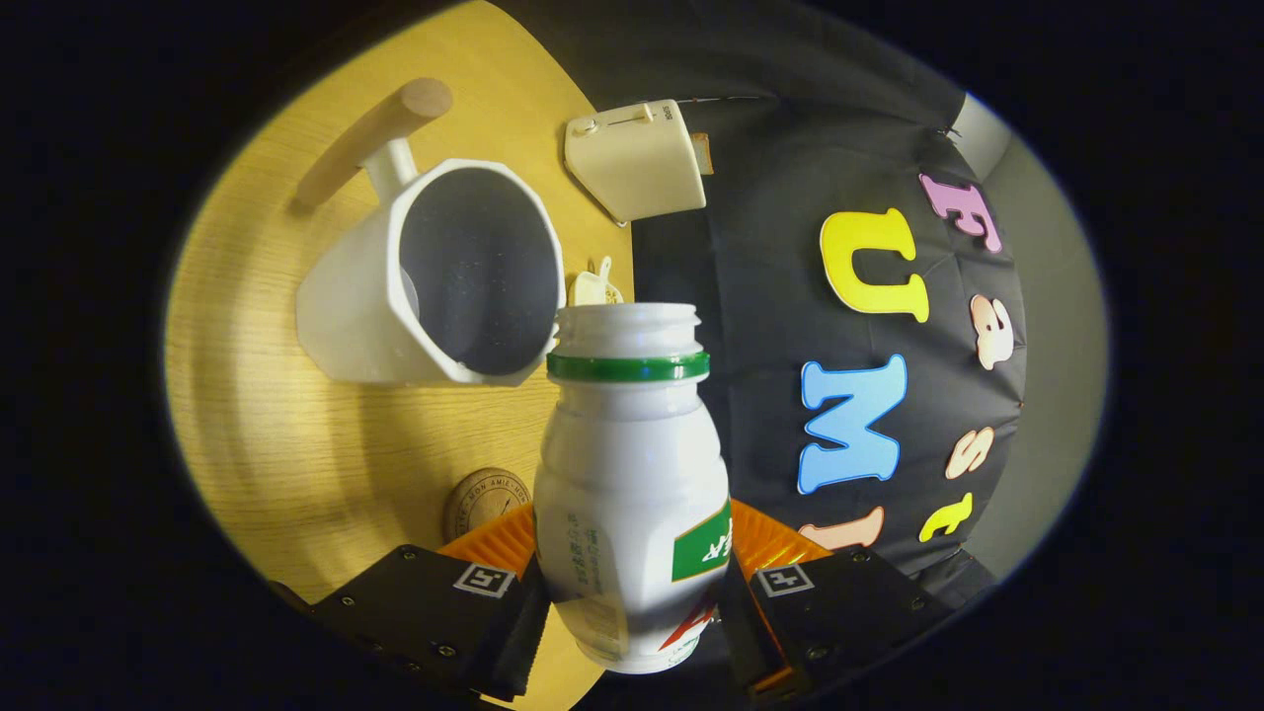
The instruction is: Take the bottle from table, then pour the juice into the cup, finally place the bottle on the coaster
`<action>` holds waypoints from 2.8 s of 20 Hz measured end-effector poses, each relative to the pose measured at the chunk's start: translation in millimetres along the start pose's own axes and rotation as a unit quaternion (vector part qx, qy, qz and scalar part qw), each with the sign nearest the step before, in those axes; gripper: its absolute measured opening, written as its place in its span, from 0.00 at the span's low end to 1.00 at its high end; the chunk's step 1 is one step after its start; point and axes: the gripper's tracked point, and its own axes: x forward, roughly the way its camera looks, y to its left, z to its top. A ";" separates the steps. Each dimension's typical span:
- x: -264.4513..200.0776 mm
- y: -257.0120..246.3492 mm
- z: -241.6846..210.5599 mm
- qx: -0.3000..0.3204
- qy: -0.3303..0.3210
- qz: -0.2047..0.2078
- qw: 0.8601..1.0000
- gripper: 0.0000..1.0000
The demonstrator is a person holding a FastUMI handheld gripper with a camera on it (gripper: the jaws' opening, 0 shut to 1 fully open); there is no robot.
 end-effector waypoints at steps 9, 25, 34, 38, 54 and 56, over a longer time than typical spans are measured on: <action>1.3 -7.7 1.2 -0.042 0.004 -0.009 0.999 0.74; -4.7 -26.7 5.7 -0.113 0.003 -0.036 0.993 0.74; -5.7 -31.8 3.8 -0.128 0.006 -0.038 0.991 0.74; -6.3 -34.0 3.8 -0.138 0.007 -0.041 0.989 0.74; -3.9 -37.5 12.1 -0.180 0.010 -0.049 0.982 0.74; -6.5 -41.5 14.5 -0.186 0.009 -0.055 0.981 0.74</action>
